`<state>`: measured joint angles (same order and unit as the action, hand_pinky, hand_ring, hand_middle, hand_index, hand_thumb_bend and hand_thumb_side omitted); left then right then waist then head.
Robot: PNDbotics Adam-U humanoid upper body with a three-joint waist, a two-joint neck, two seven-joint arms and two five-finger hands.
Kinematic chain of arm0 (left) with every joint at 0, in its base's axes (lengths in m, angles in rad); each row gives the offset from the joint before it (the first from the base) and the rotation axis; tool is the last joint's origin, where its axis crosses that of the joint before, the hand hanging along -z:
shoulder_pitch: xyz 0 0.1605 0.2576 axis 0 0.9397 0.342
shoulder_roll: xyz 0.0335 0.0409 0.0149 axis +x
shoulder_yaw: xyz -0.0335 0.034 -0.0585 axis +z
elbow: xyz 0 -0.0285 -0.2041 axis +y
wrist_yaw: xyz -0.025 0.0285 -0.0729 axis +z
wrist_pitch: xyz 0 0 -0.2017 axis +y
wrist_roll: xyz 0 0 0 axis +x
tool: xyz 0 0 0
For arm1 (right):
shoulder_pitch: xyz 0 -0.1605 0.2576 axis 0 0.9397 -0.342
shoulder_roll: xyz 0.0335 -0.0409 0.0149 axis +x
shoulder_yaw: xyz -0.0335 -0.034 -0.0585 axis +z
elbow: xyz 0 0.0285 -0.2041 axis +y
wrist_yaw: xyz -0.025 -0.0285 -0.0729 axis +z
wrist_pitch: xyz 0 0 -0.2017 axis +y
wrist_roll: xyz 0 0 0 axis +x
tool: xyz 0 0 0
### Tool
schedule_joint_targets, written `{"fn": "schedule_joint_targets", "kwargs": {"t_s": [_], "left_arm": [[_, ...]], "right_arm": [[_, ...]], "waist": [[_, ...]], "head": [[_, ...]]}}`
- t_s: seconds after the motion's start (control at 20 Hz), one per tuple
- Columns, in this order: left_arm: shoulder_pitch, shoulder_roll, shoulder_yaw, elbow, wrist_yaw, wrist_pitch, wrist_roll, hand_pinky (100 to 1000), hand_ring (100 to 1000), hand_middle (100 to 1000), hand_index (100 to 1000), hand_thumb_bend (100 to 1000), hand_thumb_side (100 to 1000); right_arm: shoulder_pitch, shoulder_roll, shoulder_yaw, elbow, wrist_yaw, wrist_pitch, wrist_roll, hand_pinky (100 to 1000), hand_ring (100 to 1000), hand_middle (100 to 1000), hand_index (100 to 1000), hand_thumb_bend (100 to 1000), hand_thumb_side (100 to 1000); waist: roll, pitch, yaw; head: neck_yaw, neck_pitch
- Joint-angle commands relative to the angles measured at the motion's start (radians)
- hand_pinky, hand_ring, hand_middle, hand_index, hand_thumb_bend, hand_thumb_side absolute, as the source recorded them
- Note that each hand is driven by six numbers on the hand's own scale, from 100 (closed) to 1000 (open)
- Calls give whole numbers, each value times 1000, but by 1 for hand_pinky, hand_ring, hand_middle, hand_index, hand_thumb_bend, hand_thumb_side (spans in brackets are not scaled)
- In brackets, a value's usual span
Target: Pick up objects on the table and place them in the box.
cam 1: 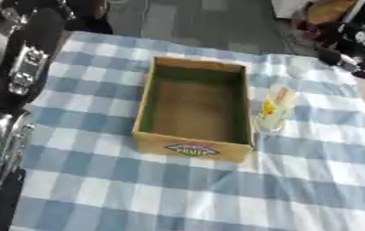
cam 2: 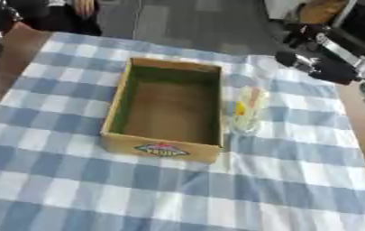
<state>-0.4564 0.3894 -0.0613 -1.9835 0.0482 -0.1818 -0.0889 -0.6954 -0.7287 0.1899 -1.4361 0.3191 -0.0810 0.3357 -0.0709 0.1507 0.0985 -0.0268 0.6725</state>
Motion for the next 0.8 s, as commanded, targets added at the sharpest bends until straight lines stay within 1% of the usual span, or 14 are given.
{"fn": "schedule_joint_targets", "kwargs": {"t_s": [0.05, 0.8], "left_arm": [[-16, 1, -3, -17, 6, -1, -4, 784, 720, 811, 908, 372, 788], [-20, 0, -2, -17, 7, -2, -5, 785, 722, 812, 908, 372, 786]], "right_arm": [[-23, -4, -1, -2, -9, -4, 15, 916, 787, 781, 966, 712, 1000], [-17, -3, 15, 11, -87, 12, 55, 909, 785, 785, 986, 728, 1000]], "waist": [[0, -17, 2], [-3, -17, 8]], "head": [[0, 1], [14, 0]]}}
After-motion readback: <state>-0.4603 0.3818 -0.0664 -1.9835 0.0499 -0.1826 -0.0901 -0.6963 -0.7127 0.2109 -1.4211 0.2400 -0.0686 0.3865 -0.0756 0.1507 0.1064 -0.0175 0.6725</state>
